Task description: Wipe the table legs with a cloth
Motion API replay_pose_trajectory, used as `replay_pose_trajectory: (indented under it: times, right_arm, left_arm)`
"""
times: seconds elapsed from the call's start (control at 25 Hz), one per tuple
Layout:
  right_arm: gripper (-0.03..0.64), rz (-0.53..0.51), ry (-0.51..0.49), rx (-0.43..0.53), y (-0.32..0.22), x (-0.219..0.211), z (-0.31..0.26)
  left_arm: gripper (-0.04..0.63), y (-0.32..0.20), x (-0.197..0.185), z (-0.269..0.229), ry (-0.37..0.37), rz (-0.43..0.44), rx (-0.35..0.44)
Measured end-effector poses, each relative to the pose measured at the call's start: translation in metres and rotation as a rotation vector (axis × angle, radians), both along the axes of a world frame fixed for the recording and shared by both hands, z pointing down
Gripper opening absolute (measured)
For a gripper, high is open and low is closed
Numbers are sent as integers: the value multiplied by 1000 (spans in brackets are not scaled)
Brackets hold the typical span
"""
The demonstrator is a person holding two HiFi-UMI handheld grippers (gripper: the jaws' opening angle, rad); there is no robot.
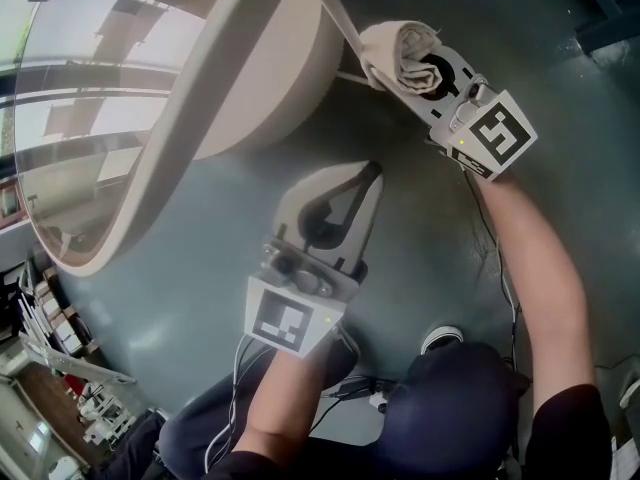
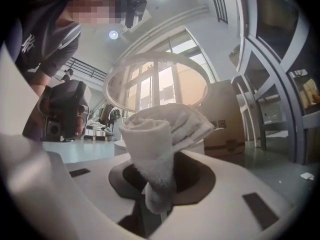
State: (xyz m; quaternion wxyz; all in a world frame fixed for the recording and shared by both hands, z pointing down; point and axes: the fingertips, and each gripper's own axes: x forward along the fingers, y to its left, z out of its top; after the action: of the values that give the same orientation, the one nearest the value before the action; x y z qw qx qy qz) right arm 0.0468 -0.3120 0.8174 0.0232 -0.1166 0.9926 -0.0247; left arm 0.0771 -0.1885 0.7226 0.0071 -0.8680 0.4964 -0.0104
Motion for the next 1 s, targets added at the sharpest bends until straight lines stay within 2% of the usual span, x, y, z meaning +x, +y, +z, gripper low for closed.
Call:
replay_pose_trajectory:
  times: [0.28, 0.52, 0.6, 0.84, 0.92, 1.0]
  right_arm:
    - [93, -5, 141, -70, 1, 1, 70]
    - [120, -19, 257, -85, 4, -8, 110]
    - [118, -17, 329, -86, 4, -10, 123]
    - [110, -57, 627, -91, -4, 8, 153]
    - [99, -56, 638, -104, -6, 14, 136]
    - [94, -39, 539, -83, -2, 14, 93]
  left_arm:
    - [6, 9, -5, 17, 6, -12, -32]
    - [6, 20, -11, 30, 7, -21, -33]
    - [6, 21, -12, 31, 12, -20, -40]
    - [6, 12, 1, 22, -5, -17, -19]
    - [6, 10, -6, 21, 14, -43, -13]
    - [6, 11, -16, 17, 38, -67, -6]
